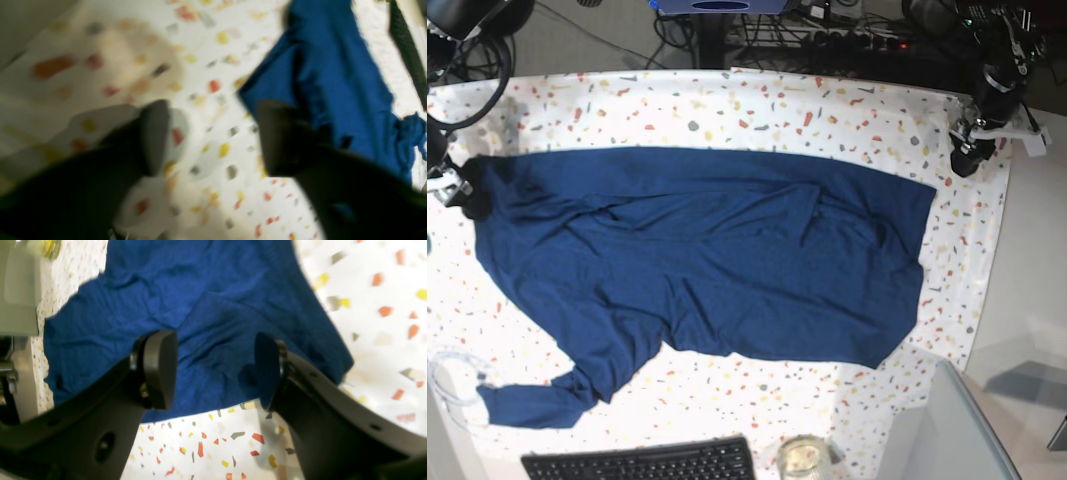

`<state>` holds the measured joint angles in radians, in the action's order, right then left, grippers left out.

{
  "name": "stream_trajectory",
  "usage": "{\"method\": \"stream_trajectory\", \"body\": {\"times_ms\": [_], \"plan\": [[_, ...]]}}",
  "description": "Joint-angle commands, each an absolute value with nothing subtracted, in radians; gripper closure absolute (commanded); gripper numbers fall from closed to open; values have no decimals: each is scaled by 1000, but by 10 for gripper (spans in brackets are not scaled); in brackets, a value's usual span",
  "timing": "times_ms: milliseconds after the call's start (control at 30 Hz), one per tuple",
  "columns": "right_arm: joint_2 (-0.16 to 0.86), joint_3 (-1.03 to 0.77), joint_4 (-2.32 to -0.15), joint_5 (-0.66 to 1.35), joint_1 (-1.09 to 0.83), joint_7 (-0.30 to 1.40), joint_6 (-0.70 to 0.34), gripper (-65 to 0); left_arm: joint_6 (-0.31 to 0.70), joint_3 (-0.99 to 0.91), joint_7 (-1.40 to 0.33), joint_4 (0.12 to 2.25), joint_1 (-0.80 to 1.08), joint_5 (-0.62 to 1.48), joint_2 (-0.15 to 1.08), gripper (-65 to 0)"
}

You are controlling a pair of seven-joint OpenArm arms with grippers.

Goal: Layout the t-shirt on the table in an organized manner, then fold the t-shirt properly
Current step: 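Grasp the shirt's shoulder corners with both grippers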

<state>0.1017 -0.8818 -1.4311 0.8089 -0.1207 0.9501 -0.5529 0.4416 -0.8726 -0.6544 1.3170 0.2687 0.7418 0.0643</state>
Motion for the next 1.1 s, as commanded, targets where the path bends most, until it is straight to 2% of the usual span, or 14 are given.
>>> {"method": "stream_trajectory", "body": {"times_ms": [0, 200, 267, 400, 600, 867, 1067], "plan": [[127, -886, -1448, 839, -124, 929, -575, -345, 447, -874, -639, 1325, 259, 760, 74, -466], [140, -888, -1443, 848, -170, 931, -591, -347, 447, -855, -639, 1267, 188, 759, 79, -387], [142, -889, -1442, 868, -185, 931, -631, -347, 447, -809, -639, 1262, 171, 759, 82, -374], [142, -889, -1442, 897, -203, 931, -651, -347, 443, -734, -638, 1237, 137, 759, 79, -380], [143, -889, -1442, 897, -203, 931, -651, -347, 443, -731, -638, 1112, 81, 759, 77, -375], [145, -891, -1442, 895, -203, 931, -651, -347, 438, -736, -638, 1213, 154, 760, 73, -374], [145, -888, -1442, 894, -202, 931, -651, -347, 352, -828, -638, 1211, 159, 759, 74, -374]]}}
